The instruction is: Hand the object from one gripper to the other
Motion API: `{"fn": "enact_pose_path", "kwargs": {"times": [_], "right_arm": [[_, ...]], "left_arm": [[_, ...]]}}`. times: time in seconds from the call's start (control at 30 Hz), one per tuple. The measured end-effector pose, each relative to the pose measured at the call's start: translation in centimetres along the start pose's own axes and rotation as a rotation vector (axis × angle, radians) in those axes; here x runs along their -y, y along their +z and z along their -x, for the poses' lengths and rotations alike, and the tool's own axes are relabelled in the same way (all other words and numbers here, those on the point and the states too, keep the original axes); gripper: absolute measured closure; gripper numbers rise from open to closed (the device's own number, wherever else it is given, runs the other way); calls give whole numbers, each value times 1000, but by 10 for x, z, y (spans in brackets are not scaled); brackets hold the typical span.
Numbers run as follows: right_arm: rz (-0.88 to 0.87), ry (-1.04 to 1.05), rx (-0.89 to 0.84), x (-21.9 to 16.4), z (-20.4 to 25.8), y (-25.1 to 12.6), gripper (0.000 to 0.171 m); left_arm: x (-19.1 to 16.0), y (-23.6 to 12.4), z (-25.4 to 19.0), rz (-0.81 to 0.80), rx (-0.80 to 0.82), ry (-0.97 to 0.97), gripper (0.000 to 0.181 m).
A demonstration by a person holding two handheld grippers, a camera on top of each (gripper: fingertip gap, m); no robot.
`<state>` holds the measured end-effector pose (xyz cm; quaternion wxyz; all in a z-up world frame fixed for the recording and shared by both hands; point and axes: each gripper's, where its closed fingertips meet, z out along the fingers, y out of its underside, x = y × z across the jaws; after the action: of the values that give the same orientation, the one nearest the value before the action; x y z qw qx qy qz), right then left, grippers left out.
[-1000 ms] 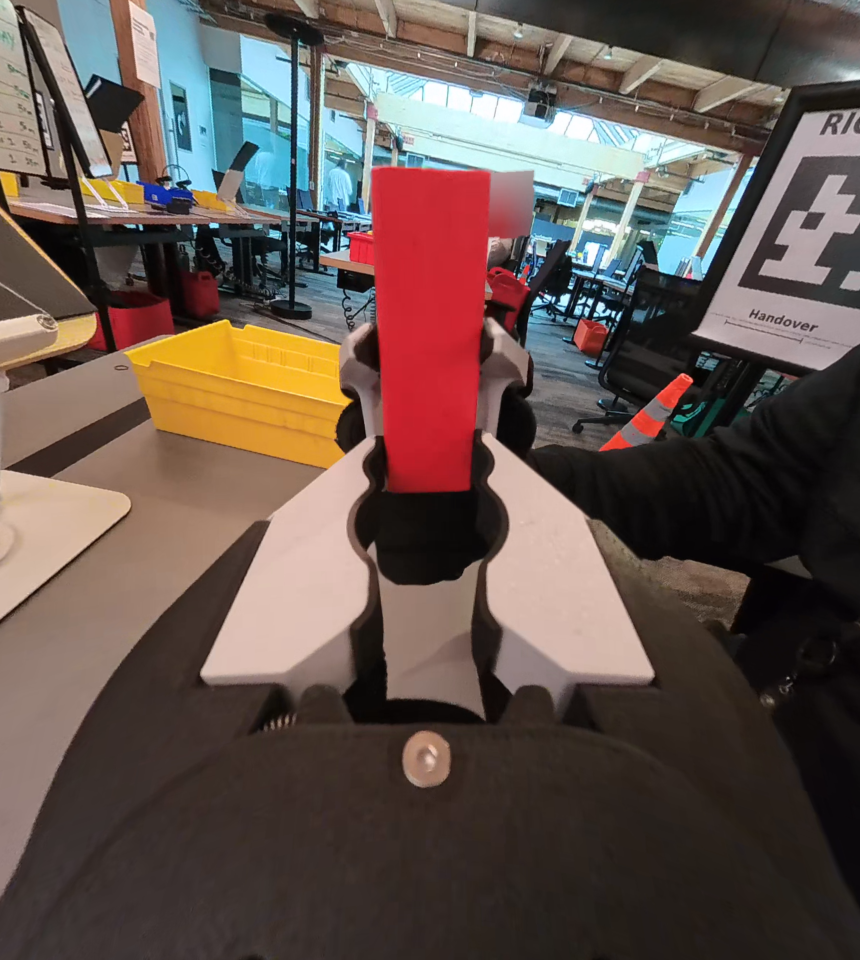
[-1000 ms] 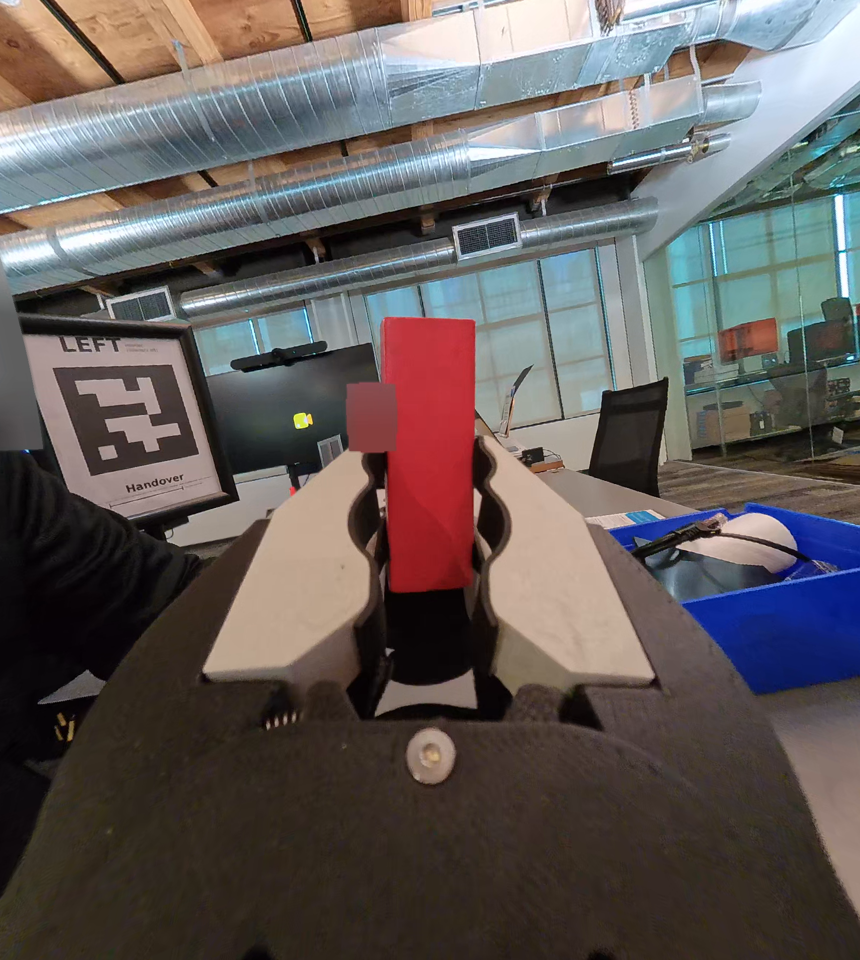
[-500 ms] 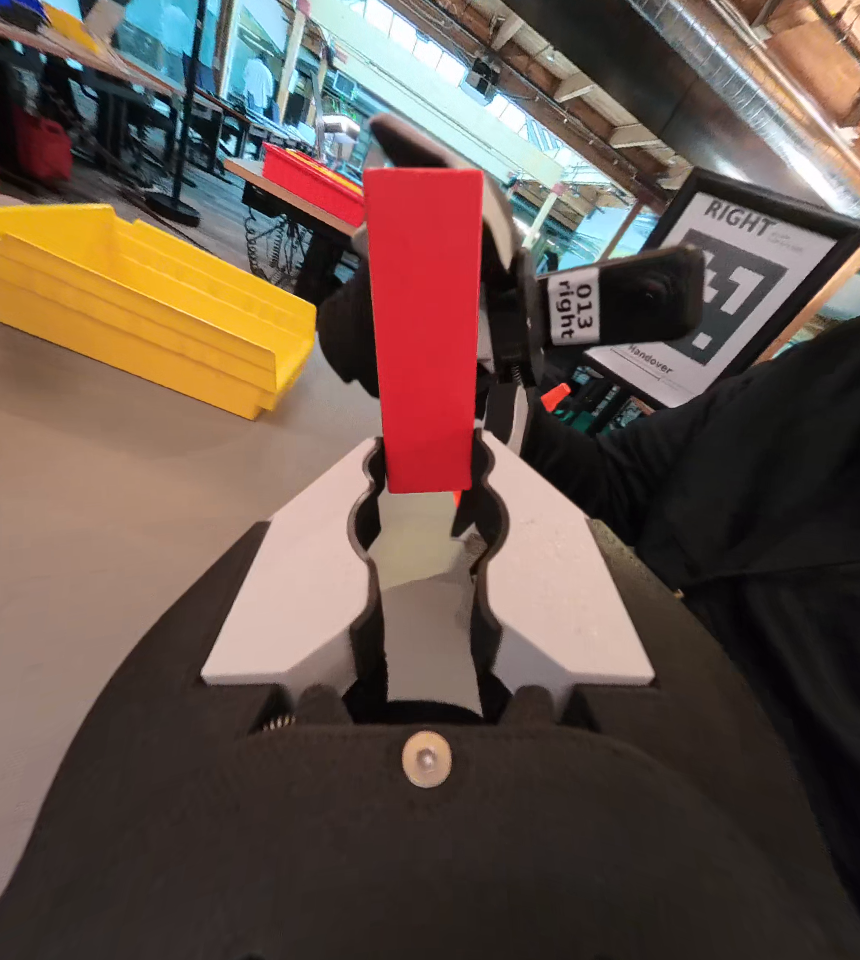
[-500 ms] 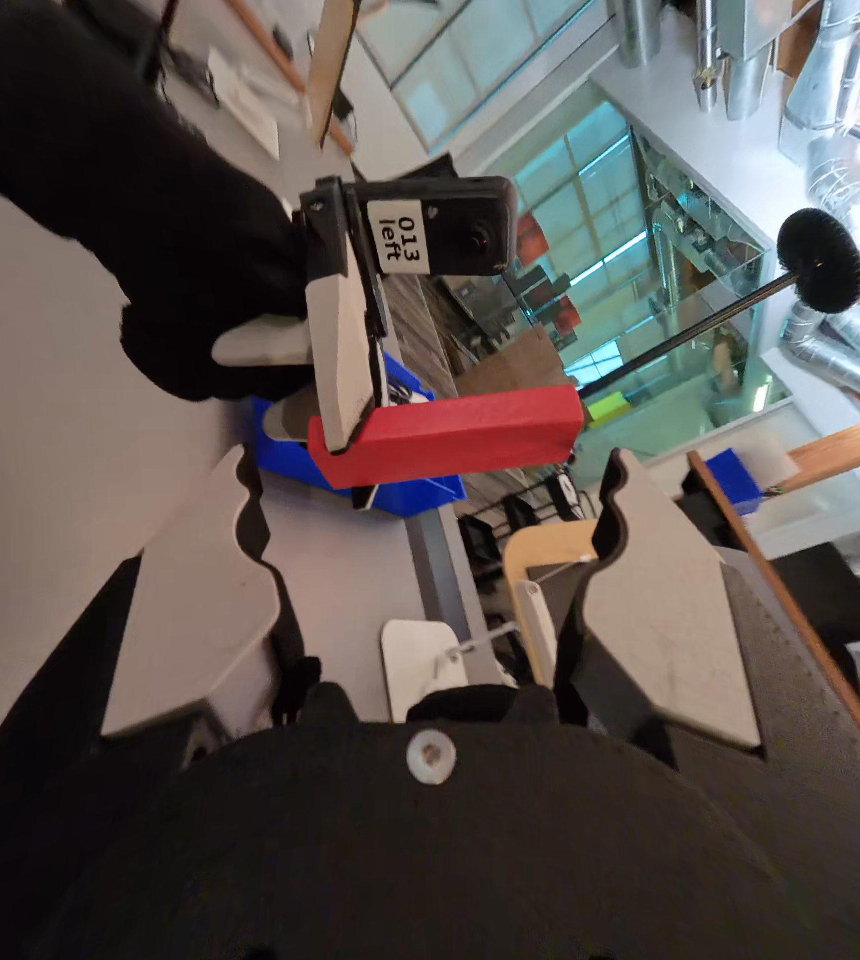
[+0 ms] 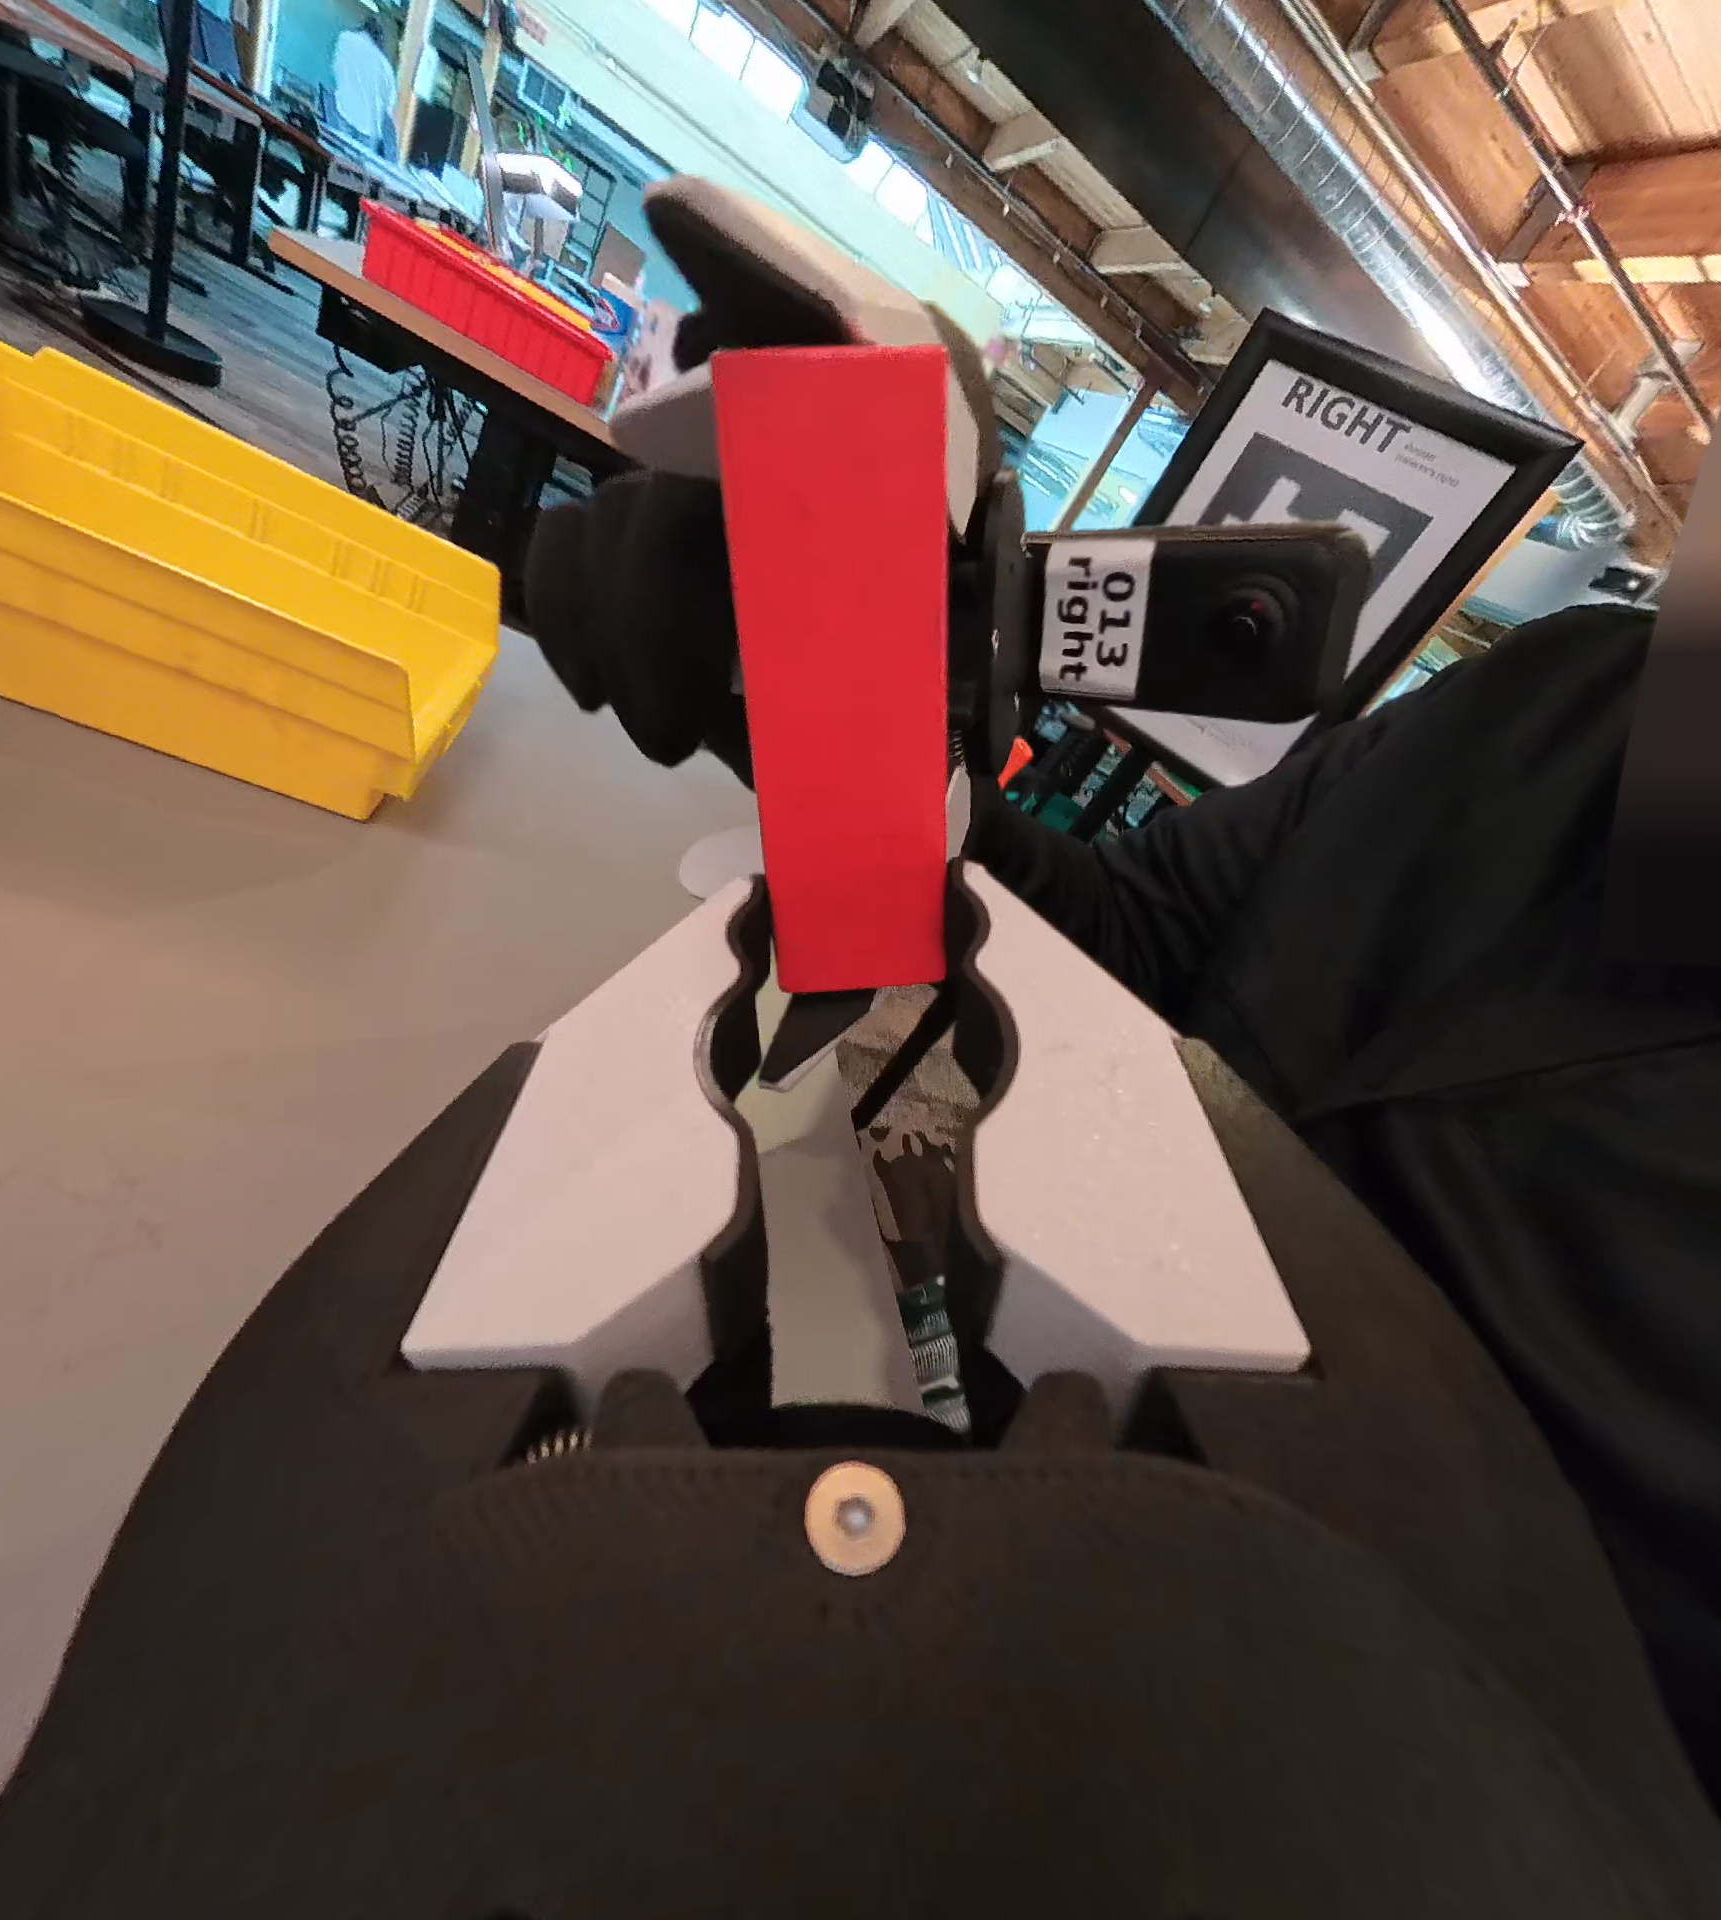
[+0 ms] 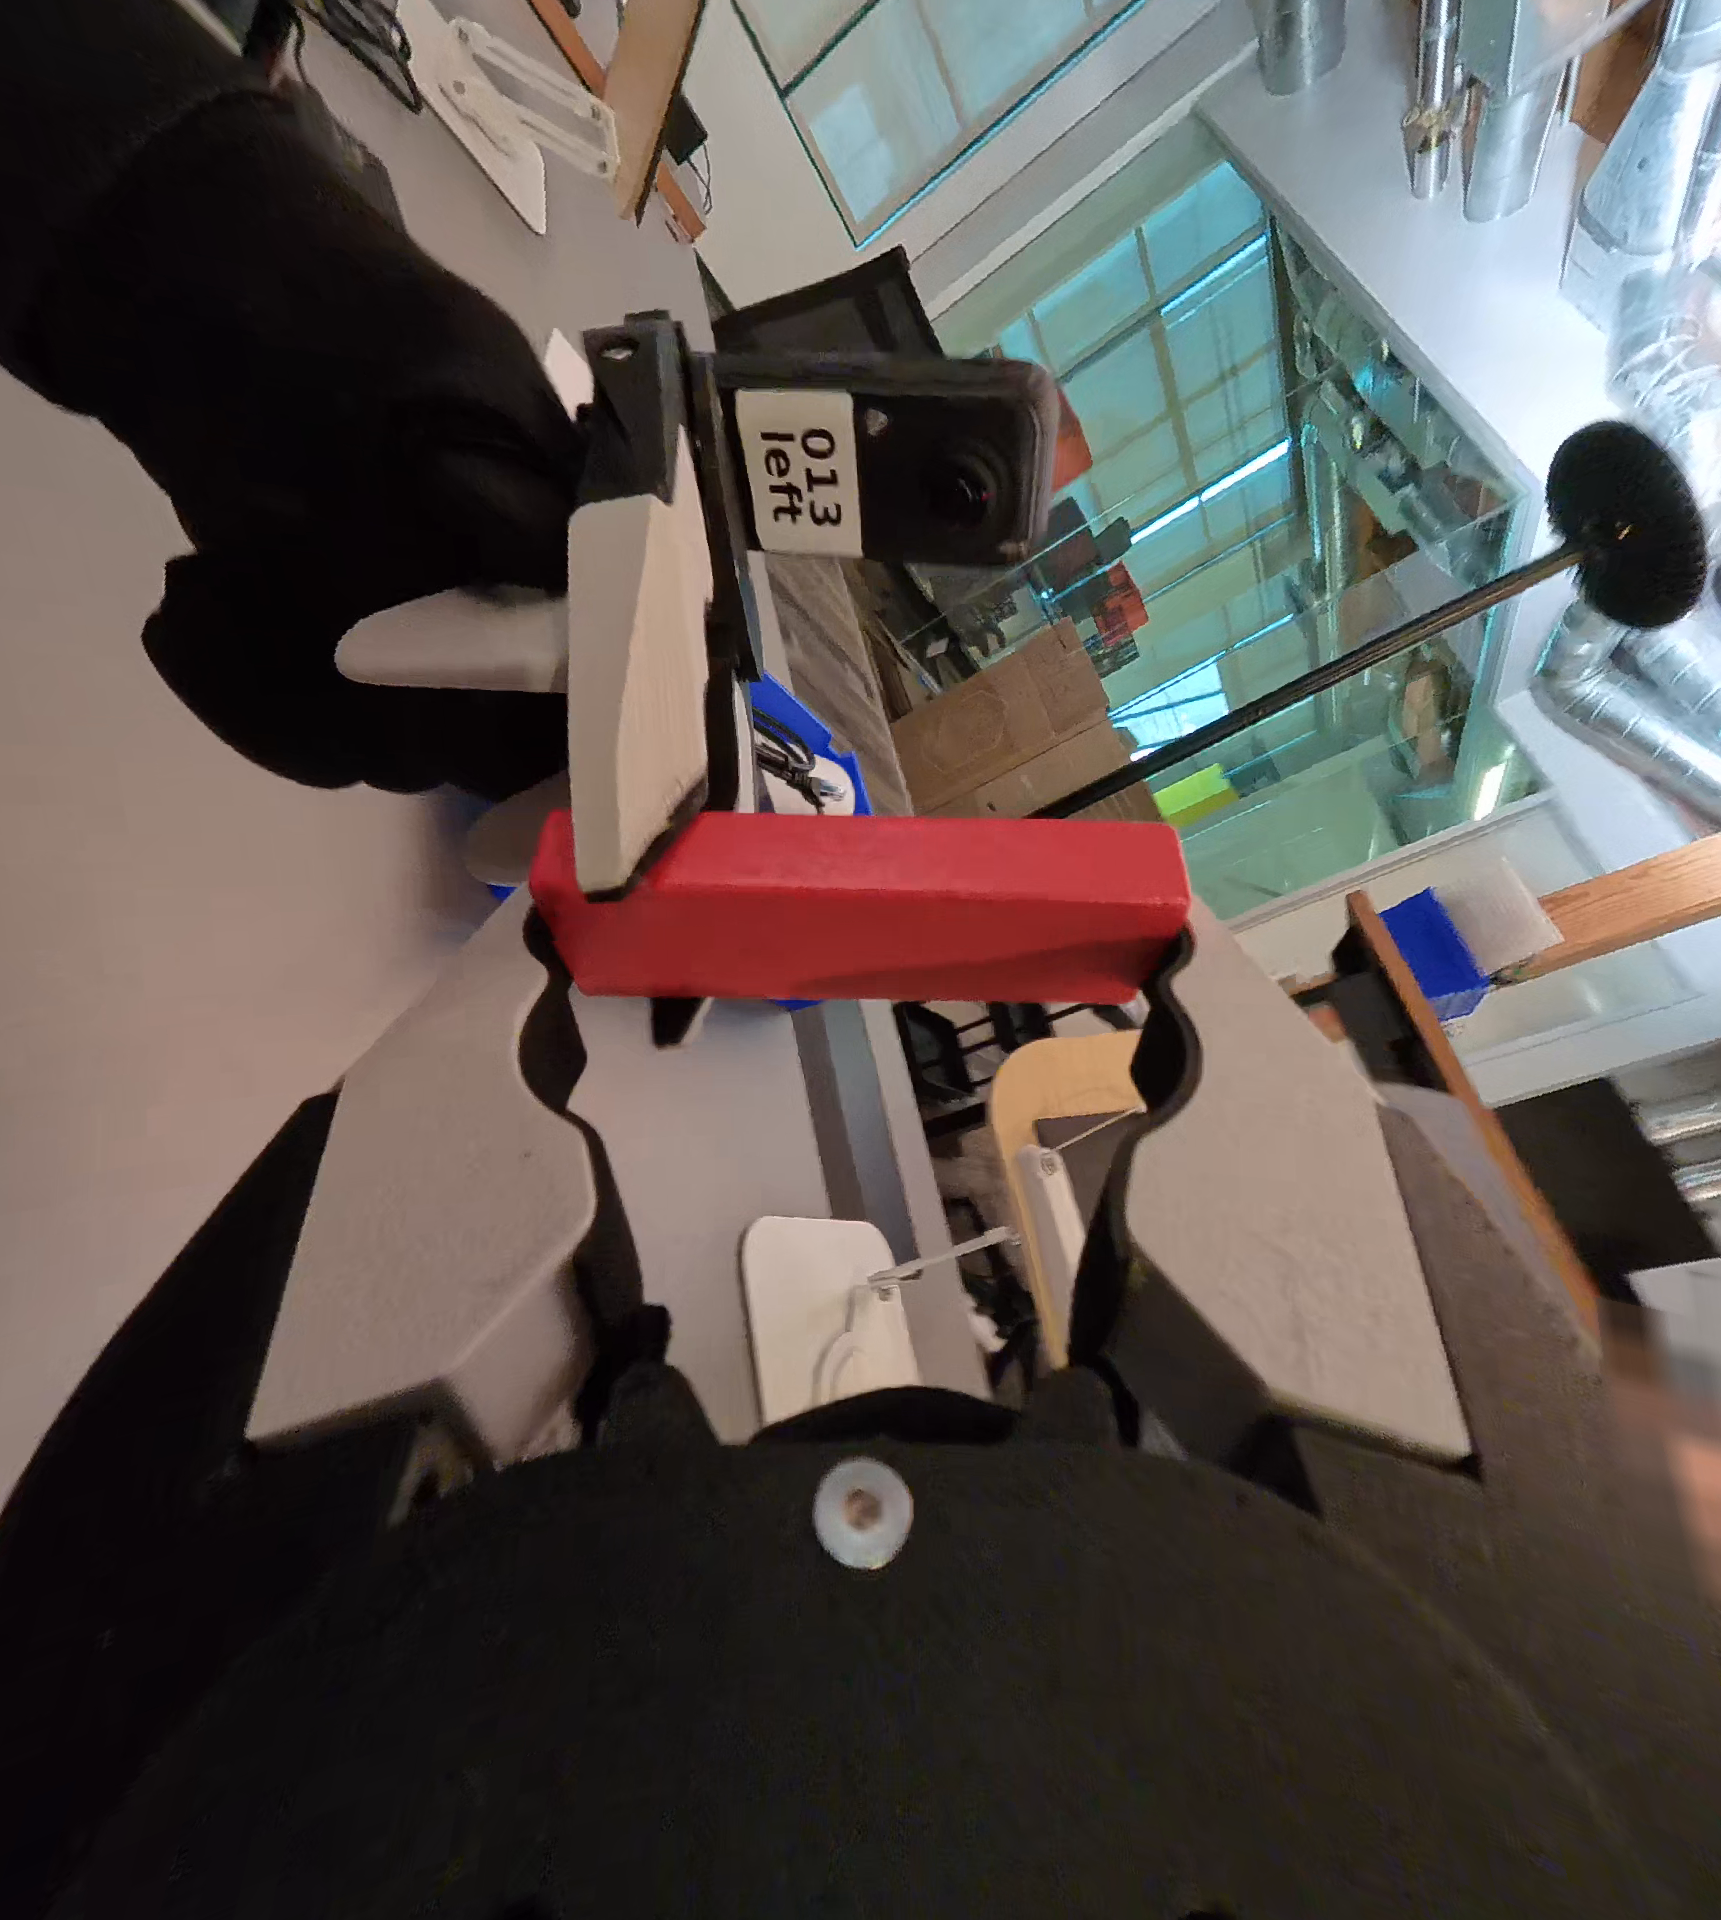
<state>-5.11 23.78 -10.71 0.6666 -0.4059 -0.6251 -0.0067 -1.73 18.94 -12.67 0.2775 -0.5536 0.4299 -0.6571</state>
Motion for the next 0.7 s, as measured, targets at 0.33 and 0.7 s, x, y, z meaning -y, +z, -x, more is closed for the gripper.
{"fn": "enact_pose_path", "kwargs": {"times": [0.33,0.7], "right_arm": [[-148,700,211,-11,-3,-6,63],[-314,1182,773,9,44,-28,63]], "left_arm": [[32,-27,14,2,374,488,114],[17,-19,29,434,756,1150,111]]}}
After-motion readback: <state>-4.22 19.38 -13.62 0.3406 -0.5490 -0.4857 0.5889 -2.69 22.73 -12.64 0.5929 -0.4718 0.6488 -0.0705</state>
